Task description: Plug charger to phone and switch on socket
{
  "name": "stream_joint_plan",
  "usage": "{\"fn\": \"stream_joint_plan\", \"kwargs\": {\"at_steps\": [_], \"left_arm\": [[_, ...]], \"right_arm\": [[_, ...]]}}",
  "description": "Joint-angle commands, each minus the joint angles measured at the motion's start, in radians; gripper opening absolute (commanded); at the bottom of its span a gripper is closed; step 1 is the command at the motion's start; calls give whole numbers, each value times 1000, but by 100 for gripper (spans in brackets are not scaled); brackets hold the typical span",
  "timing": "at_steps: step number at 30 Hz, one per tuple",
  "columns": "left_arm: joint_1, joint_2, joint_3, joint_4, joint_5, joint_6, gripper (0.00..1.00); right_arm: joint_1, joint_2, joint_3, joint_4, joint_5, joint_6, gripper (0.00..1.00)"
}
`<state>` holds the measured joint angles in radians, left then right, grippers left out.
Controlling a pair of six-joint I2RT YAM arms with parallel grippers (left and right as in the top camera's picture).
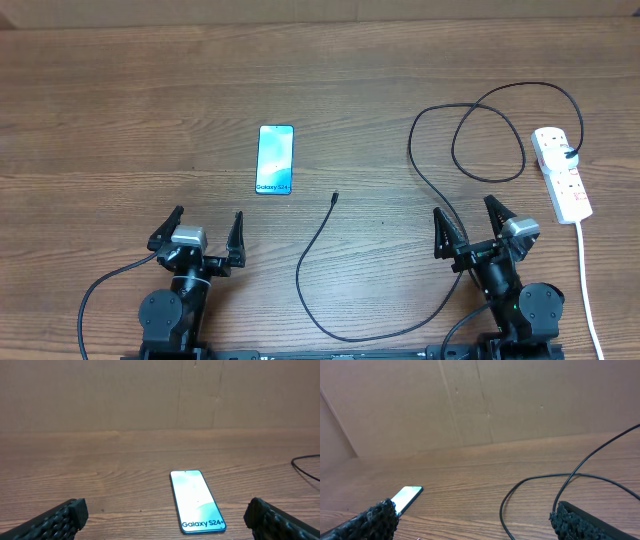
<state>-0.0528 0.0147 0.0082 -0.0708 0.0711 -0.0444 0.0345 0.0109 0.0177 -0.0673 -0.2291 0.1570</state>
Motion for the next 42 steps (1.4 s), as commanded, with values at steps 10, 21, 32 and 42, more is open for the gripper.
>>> {"fn": "stream_joint_plan", "kwargs": {"at_steps": [10, 21, 32, 42], "left_arm": [[-7, -9, -3, -3, -1, 23, 100], [-7, -9, -3, -2, 0, 23, 100], [-7, -9, -3, -2, 0, 22, 100], [-6, -9, -3, 15, -6, 23, 100]], "right_arm": [[4, -8, -10, 8, -1, -2, 100], [4, -8, -10, 8, 0, -2, 100], [4, -8, -10, 8, -1, -2, 100], [4, -8, -10, 8, -1, -2, 100]]}}
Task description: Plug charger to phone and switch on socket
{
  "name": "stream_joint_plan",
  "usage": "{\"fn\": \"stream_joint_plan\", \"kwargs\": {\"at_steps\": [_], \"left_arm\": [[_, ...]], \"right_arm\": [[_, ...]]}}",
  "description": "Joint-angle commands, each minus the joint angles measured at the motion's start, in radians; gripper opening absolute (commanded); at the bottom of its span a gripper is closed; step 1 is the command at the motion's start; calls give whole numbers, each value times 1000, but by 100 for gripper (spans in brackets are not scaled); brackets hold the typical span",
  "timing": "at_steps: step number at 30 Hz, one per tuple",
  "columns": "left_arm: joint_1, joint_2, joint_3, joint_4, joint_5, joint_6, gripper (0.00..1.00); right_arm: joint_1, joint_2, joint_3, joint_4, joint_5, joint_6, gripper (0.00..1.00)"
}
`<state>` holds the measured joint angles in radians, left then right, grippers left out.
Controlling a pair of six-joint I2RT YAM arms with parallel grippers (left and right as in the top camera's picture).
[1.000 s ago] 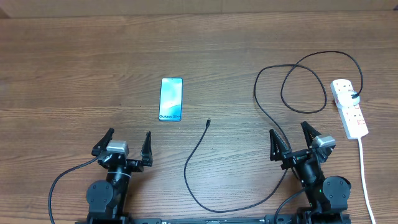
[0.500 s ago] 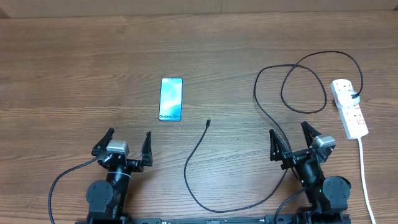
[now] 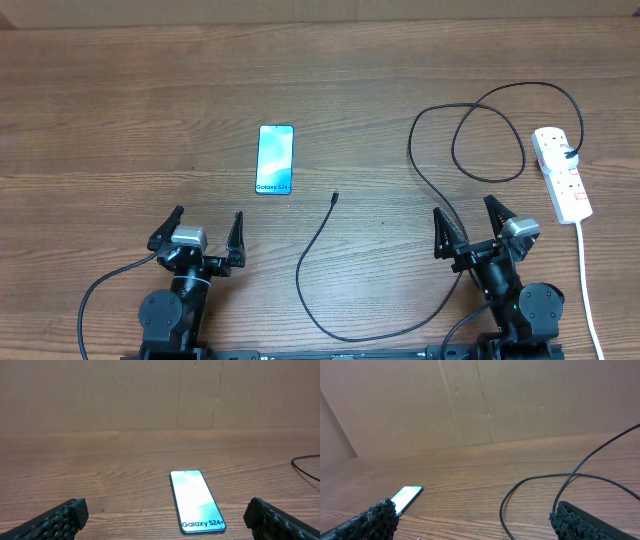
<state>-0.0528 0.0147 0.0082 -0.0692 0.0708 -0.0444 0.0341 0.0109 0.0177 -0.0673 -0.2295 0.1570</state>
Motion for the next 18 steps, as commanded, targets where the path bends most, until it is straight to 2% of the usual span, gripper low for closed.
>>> {"fn": "stream_joint_plan", "kwargs": {"at_steps": [1, 7, 10, 18], "left_arm": [[-6, -9, -3, 26, 10, 22, 100], [-6, -9, 12, 112, 38, 22, 99], [-6, -9, 65, 106, 39, 18, 99], [-6, 20, 363, 41, 46, 15, 100]], "right_arm": [[4, -8, -10, 8, 0, -2, 100], [4, -8, -10, 8, 0, -2, 100], [4, -8, -10, 8, 0, -2, 100], [4, -8, -10, 8, 0, -2, 100]]}}
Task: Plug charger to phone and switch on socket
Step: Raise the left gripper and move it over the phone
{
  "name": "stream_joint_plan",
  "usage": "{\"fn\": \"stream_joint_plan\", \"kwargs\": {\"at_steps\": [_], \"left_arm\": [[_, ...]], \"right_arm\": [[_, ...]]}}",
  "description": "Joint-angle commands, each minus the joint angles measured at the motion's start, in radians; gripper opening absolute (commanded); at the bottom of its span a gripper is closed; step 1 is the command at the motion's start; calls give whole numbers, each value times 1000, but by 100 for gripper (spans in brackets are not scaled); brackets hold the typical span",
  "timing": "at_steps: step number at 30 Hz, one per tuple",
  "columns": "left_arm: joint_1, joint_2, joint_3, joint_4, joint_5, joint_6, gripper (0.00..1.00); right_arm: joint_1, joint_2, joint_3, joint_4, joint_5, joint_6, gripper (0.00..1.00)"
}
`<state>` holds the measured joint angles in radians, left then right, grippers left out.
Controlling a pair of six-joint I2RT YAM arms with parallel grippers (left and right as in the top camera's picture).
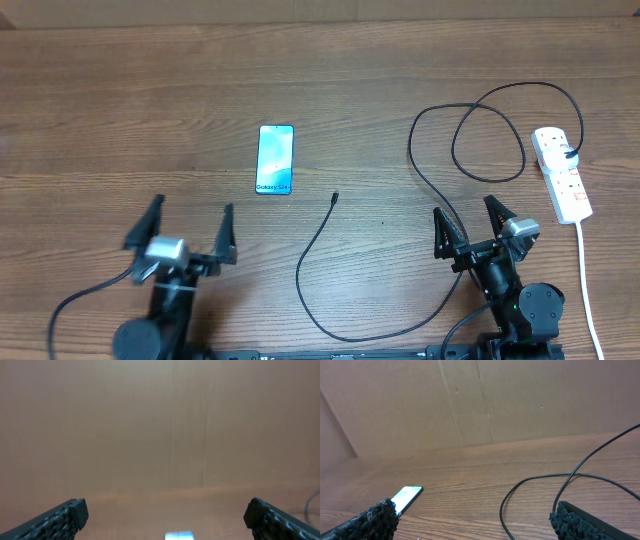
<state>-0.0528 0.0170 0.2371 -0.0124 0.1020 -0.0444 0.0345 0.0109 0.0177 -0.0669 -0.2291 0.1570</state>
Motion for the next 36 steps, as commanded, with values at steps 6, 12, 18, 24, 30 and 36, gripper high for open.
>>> {"fn": "stream_joint_plan", "kwargs": {"at_steps": [6, 12, 18, 24, 30, 36], "left_arm": [[-6, 208, 455, -123, 22, 15, 100], [-6, 513, 879, -382, 34, 15, 100], [-6, 888, 1411, -770, 129, 16, 100], [-7, 1238, 1829, -1147, 161, 15, 100], [-7, 1487, 1987, -1360, 254, 15, 100], [-7, 1636, 1985, -1371, 441, 15, 100]], "right_arm": [[4, -8, -10, 8, -1, -2, 100], [4, -8, -10, 8, -1, -2, 100], [4, -8, -10, 8, -1, -2, 100], [4, -8, -10, 8, 0, -2, 100], [4, -8, -10, 8, 0, -2, 100], [4, -8, -10, 8, 0, -2, 100]]}}
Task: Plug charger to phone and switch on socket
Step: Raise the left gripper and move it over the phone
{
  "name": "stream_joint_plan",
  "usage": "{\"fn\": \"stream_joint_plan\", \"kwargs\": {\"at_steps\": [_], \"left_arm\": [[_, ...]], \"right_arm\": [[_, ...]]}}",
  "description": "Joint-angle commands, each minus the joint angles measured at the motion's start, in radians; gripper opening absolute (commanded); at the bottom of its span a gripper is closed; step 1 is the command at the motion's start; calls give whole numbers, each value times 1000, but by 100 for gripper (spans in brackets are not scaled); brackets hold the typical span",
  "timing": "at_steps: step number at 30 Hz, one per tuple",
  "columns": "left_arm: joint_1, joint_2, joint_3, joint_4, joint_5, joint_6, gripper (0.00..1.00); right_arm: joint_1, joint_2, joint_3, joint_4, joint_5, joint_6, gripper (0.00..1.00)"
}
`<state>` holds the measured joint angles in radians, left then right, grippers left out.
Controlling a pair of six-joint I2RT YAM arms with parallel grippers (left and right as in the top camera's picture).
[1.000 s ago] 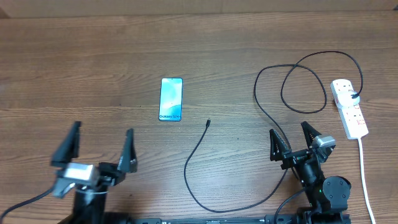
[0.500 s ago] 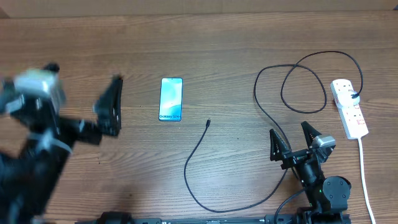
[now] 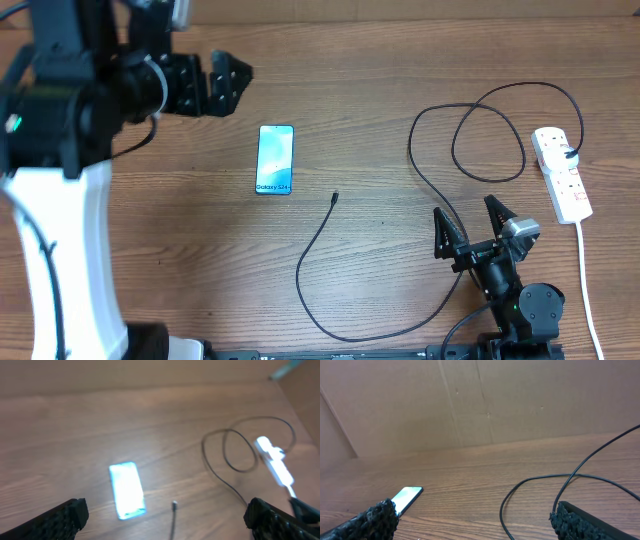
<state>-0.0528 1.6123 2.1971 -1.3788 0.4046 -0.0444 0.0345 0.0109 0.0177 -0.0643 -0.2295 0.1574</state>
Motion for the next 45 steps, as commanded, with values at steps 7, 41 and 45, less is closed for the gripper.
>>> {"fn": "stream_joint_plan", "kwargs": {"at_steps": [7, 41, 45], "left_arm": [[-7, 192, 25, -24, 170, 11, 86], [-51, 542, 21, -186, 198, 23, 100], [-67, 542, 21, -186, 141, 27, 100]], "right_arm": [[4, -8, -10, 5, 0, -2, 100], [4, -8, -10, 5, 0, -2, 100], [4, -8, -10, 5, 0, -2, 100]]}}
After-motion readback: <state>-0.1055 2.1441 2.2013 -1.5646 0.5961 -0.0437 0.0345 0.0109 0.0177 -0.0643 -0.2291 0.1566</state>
